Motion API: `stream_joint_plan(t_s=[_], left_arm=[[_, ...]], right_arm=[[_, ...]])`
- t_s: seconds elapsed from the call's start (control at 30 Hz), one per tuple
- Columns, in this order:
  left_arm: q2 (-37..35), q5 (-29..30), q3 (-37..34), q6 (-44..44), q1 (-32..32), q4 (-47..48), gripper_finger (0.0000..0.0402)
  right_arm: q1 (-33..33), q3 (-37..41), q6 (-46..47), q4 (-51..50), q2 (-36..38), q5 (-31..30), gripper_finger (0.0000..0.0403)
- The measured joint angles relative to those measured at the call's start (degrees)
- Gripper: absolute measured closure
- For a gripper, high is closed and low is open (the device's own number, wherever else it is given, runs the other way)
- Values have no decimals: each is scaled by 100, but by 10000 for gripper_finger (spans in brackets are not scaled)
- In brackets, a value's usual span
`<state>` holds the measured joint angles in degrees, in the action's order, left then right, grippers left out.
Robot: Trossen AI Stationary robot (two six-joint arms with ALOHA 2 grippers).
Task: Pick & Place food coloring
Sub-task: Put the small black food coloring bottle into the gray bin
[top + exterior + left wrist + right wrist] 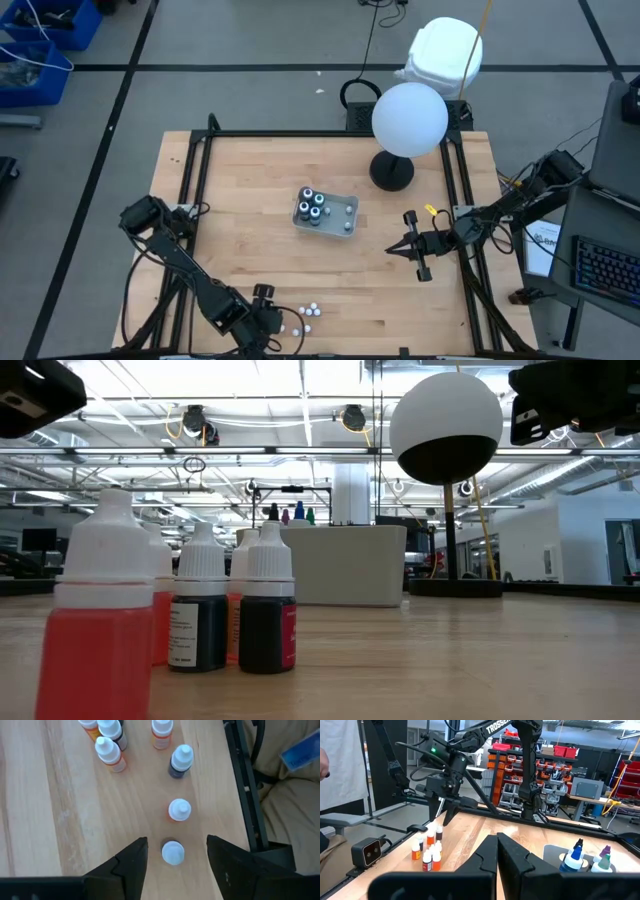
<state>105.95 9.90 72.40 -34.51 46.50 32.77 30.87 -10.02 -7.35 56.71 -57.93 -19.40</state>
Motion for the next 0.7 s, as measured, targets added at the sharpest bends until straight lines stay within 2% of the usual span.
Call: stream_joint_plan(t_s=[0.7], left_arm=[[133,-134,-251,-19,2,-473,192]], right_arm=[[0,0,-66,-1,0,0,403]])
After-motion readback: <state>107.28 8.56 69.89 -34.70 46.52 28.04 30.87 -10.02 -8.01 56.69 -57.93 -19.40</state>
